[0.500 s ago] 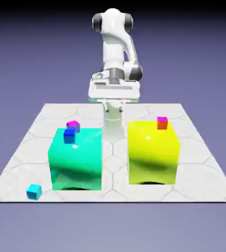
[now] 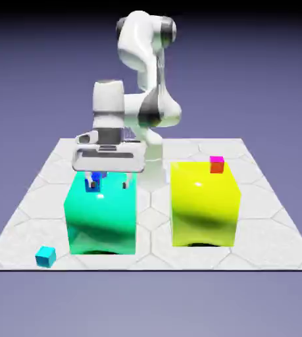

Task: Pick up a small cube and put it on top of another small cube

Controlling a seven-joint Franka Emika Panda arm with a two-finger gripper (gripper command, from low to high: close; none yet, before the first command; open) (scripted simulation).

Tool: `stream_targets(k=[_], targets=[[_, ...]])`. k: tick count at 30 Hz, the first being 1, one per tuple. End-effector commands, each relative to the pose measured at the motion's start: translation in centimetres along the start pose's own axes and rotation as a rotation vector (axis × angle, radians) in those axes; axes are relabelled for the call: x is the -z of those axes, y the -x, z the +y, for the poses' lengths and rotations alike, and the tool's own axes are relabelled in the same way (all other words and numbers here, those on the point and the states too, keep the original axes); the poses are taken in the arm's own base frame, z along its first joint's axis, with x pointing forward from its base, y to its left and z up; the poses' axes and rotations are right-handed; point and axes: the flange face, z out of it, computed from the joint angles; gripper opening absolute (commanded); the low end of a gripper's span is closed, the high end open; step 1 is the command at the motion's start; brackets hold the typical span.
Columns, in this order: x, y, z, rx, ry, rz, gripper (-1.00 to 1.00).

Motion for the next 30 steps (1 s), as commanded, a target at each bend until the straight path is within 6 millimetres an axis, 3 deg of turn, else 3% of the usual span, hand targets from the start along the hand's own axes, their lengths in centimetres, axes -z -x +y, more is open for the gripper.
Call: stream_targets(k=[1,10,19,25,27,30], targets=[[-0.9,-0.7,0.0,-0.002,0.021,-0.022,0.00],[-8.7,-8.7,4.3,-0.068,0.216,-0.195,0.00],[-16.1,-14.0,9.6,-0.097,0.398,-0.362,0.00],[-20.9,-15.9,12.8,-0.089,0.515,-0.476,0.00],[-20.9,-15.9,12.9,-0.089,0.517,-0.478,0.00],[-26.5,-13.3,15.5,-0.089,0.517,-0.478,0.00]])
